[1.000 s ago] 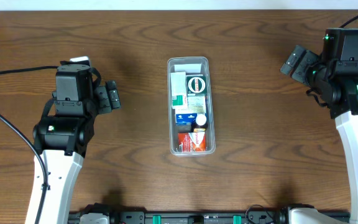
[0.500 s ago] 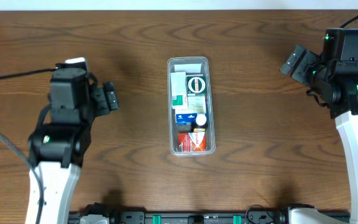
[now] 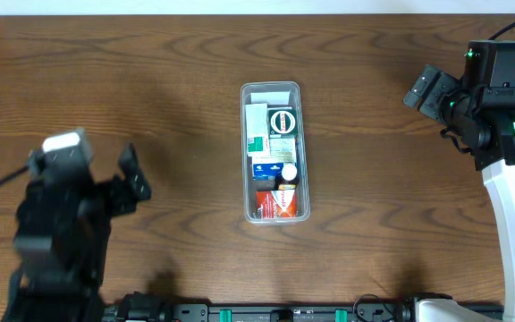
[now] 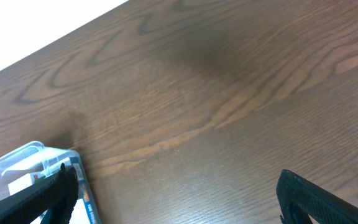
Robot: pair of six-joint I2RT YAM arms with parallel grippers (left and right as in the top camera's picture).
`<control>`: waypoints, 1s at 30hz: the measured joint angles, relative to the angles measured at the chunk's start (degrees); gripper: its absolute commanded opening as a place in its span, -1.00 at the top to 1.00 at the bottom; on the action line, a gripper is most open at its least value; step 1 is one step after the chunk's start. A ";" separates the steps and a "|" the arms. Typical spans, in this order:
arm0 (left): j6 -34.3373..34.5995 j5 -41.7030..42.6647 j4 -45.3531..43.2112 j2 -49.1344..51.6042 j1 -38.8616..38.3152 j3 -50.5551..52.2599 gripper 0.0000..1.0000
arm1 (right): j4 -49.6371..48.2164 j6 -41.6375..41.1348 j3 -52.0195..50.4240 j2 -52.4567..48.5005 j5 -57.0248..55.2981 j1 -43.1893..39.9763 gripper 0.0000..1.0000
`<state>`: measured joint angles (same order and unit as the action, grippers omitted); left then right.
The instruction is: Pack container
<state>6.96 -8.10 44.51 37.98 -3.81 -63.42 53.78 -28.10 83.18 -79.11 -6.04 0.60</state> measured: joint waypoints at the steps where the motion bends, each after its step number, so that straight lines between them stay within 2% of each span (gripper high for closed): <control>1: 0.02 0.00 0.04 -1.68 0.13 0.22 -0.96 | 0.00 0.00 0.00 0.00 0.02 0.00 -0.99; 4: 0.02 0.15 -1.70 -6.49 1.75 3.13 -0.96 | 0.00 0.00 0.00 0.00 0.02 0.00 -0.98; 11: -0.20 1.77 -11.02 -18.53 6.54 19.34 -0.96 | -0.02 0.00 0.00 0.00 0.02 0.00 -0.98; 18: -0.39 4.22 -16.02 -31.50 7.04 33.44 -0.96 | 0.00 0.00 0.00 0.00 0.02 0.00 -0.99; 23: -0.37 6.25 -18.64 -36.72 7.02 40.85 -0.96 | 0.02 0.00 0.00 0.00 0.02 0.00 -0.98; 30: 0.13 6.91 -23.58 -37.40 5.79 48.13 -0.96 | 0.00 0.00 0.00 0.00 0.02 0.00 -0.99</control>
<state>7.09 -1.19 20.93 0.58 1.98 -15.29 53.78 -28.10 83.18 -79.11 -6.02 0.60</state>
